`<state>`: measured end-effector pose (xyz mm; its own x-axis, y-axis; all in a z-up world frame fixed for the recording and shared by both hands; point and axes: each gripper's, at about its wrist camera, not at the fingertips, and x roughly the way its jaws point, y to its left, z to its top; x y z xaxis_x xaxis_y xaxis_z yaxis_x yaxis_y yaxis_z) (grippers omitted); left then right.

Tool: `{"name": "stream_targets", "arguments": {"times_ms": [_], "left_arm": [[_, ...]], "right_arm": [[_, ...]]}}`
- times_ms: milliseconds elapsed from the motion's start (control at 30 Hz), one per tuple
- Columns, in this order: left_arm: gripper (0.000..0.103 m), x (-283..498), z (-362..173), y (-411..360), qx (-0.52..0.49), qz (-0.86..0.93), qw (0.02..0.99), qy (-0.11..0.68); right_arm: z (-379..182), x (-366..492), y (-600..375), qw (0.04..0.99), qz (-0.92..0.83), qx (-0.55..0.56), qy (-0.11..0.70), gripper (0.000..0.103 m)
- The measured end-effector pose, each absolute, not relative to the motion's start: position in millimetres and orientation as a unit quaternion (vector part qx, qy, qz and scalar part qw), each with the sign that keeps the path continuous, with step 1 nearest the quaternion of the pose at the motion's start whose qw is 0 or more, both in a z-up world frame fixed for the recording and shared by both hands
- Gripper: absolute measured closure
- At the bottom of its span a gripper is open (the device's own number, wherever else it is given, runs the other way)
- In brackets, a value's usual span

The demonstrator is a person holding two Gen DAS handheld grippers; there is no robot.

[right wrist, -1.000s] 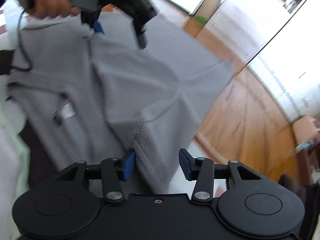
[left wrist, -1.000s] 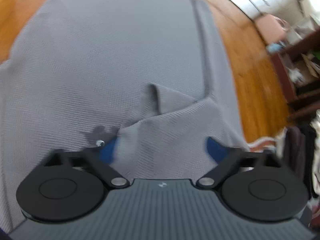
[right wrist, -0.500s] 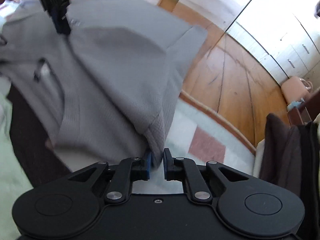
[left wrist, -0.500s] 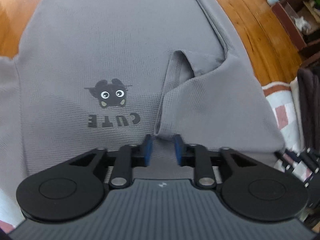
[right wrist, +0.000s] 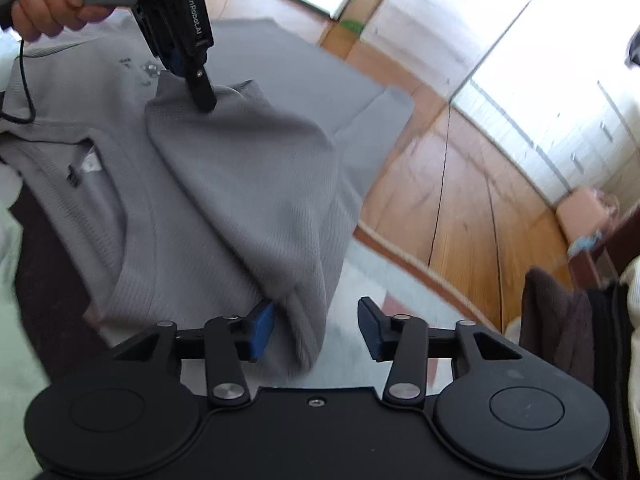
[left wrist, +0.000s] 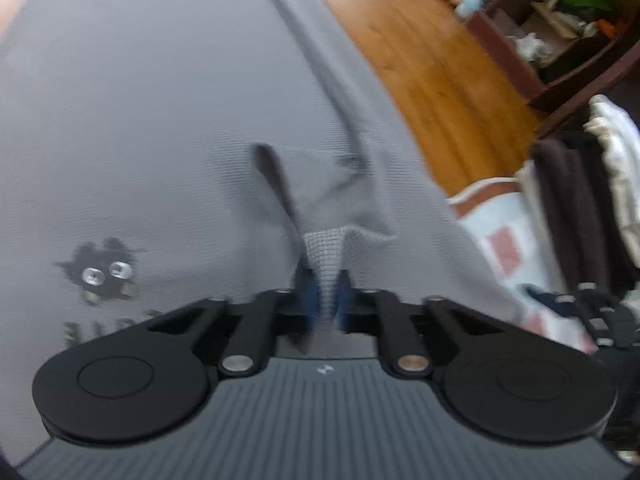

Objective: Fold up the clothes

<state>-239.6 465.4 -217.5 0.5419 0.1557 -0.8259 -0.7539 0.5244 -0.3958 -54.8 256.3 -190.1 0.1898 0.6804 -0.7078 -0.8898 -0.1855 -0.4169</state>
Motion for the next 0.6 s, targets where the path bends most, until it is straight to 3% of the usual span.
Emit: {"name": "stream_targets", "arguments": {"times_ms": [33,133,267,367,467,567,600], "left_arm": [[0.097,-242.1,-214.2,465.0,-0.395,0.295,0.782,0.382],[0.097,-255.8,-209.9,467.9,-0.401,0.317,0.766,0.390],[0.097,-271.8,-230.8,478.6,-0.426,0.330,0.730,0.421],[0.097,-269.3,-230.3,476.9,-0.426,0.322,0.731,0.425],[0.093,-263.7,-224.1,472.6,-0.441,0.294,0.743,0.408],[0.072,-270.5,-217.2,474.4,-0.476,0.267,0.756,0.361],[0.064,-273.2,-215.0,475.9,-0.486,0.262,0.760,0.342]], "right_arm": [[-191.1,-54.2,258.0,0.629,0.628,-0.444,0.113,0.098],[-178.9,-50.0,246.5,0.639,0.644,-0.410,0.094,0.097],[-209.0,-66.4,233.3,0.590,0.623,-0.513,0.016,0.097],[-212.3,-70.0,229.9,0.569,0.625,-0.534,0.024,0.088],[-199.2,-62.9,232.5,0.547,0.632,-0.547,0.056,0.087],[-158.2,-41.0,244.6,0.545,0.671,-0.473,0.171,0.084],[-143.0,-31.6,246.8,0.545,0.692,-0.422,0.215,0.078]]}}
